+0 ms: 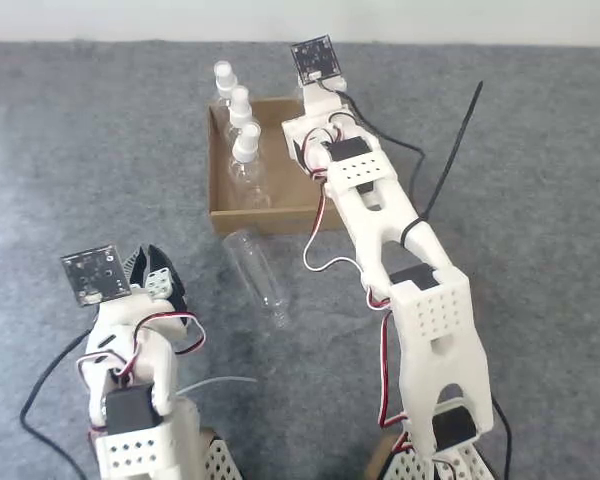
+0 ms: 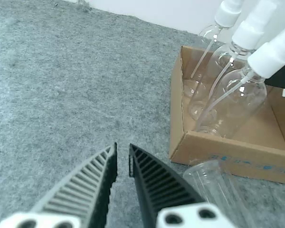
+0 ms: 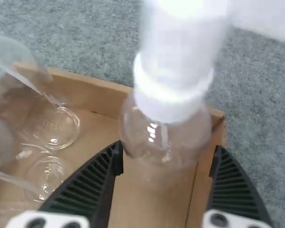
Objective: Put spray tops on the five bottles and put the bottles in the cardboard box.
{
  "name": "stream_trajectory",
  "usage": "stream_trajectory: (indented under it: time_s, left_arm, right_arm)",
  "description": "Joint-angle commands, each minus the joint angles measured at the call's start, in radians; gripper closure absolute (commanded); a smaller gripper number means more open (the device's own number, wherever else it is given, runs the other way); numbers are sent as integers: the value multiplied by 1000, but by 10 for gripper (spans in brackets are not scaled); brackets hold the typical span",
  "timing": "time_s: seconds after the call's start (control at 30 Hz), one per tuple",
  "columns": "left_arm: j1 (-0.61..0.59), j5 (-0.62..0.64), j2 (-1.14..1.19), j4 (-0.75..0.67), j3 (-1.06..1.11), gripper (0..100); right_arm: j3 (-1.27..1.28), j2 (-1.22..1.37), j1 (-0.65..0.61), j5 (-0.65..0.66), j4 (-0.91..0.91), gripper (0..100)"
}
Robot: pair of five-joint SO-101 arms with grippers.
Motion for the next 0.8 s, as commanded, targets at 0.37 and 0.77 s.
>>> stream_trajectory:
  time_s: [0.37, 0.77]
  left_arm:
    - [2, -12, -17, -31, 5, 959]
    - [2, -12, -17, -31, 5, 959]
  right_arm:
    - [-32, -50, 5, -6, 65, 662]
    - [-28, -114, 8, -5, 137, 662]
